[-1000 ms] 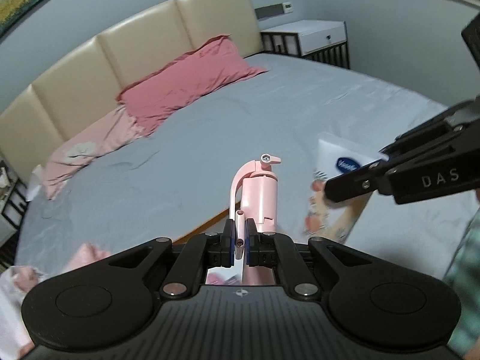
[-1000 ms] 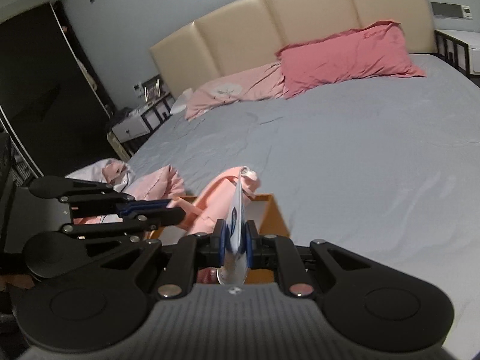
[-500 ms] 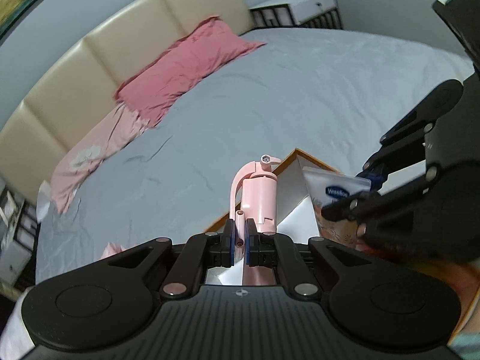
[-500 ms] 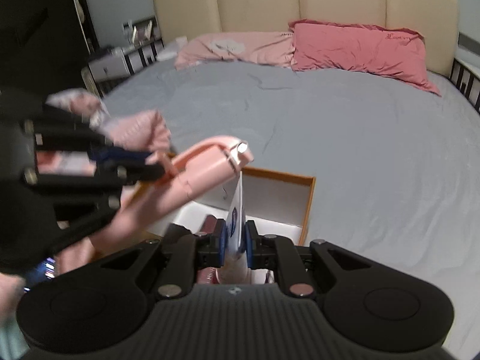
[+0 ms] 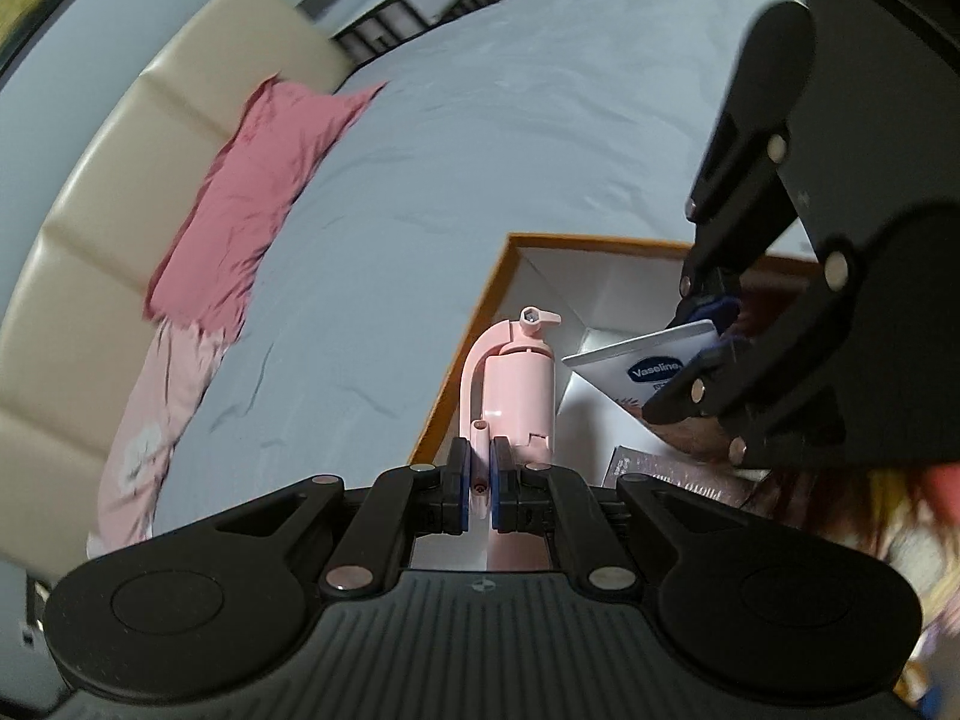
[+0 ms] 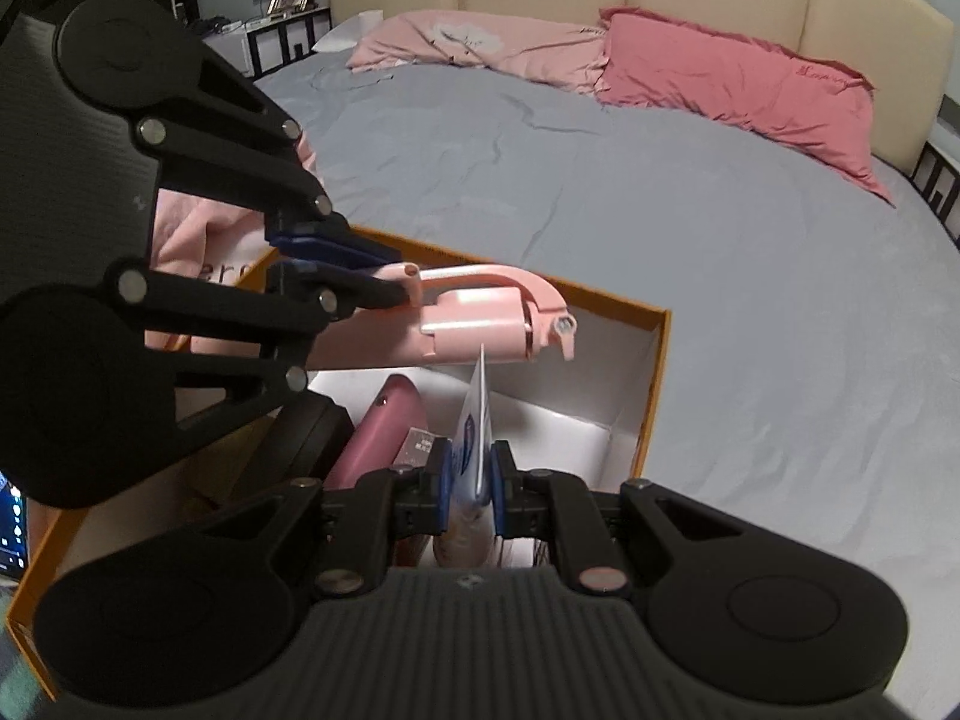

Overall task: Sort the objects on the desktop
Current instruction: 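Carry the selfie stick and lotion tube over the cardboard box, then lower the selfie stick and lotion tube into the box and open both grippers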

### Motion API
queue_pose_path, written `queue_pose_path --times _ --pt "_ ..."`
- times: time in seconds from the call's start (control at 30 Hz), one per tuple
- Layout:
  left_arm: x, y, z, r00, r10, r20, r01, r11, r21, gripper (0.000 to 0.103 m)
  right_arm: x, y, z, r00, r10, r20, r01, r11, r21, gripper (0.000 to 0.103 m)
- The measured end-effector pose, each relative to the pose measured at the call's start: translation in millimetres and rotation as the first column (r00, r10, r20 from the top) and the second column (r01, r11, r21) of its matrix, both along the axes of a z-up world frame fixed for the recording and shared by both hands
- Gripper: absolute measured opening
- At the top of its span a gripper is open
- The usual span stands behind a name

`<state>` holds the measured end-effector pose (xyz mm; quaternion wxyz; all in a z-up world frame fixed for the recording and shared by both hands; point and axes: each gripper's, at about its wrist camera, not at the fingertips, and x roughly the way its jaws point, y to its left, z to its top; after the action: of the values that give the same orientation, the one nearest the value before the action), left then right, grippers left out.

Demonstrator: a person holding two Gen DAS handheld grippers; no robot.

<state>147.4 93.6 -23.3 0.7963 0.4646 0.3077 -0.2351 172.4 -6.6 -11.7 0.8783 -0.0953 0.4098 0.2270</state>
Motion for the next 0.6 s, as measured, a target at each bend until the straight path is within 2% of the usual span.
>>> queue_pose_path --times 0.2,0.33,0.6 --pt "8 -2 -18 0.995 -0.102 0.005 0.101 0.993 0.056 0.007 9 1 -16 0.998 -0.02 -0.065 0.019 1.0 -0.012 0.014" --pt "13 -2 -29 0.989 -0.144 -0.011 0.145 0.985 0.089 0.007 8 2 -18 0.998 -0.006 -0.065 0.006 1.0 -0.005 0.014" --pt "19 -5 -48 0.973 -0.228 -0.049 0.233 0.957 0.173 0.007 16 -19 2 0.994 0.025 -0.103 -0.015 0.996 0.09 0.02"
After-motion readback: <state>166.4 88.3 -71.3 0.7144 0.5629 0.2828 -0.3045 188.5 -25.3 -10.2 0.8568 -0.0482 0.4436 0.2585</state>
